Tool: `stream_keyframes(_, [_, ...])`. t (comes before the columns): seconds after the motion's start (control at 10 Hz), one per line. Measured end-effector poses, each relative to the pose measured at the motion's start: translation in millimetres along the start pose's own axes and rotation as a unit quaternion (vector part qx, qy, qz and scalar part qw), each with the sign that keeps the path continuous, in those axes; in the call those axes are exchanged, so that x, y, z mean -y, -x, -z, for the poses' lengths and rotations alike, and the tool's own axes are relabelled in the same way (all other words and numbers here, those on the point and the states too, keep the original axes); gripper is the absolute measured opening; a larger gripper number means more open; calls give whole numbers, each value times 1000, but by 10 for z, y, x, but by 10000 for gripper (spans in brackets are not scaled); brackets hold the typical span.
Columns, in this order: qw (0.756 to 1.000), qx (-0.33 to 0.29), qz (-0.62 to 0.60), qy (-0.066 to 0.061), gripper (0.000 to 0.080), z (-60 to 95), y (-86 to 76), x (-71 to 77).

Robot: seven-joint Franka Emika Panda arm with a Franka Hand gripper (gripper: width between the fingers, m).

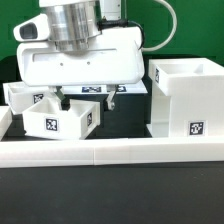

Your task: Assemble drawer

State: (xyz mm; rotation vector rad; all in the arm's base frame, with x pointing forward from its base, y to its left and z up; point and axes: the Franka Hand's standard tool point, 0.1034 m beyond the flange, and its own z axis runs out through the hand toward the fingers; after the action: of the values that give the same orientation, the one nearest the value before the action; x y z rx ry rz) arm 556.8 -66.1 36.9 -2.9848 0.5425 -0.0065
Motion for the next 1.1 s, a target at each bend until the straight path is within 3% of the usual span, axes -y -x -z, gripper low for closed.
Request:
stream_keyframes(0.5, [1000,3,6,11,649,-268,144,10])
stream_keyframes(0.9, [1000,2,10,14,649,-309,153,-19])
stream_keyframes(1.1, [1000,2,10,14,386,-310,154,-15])
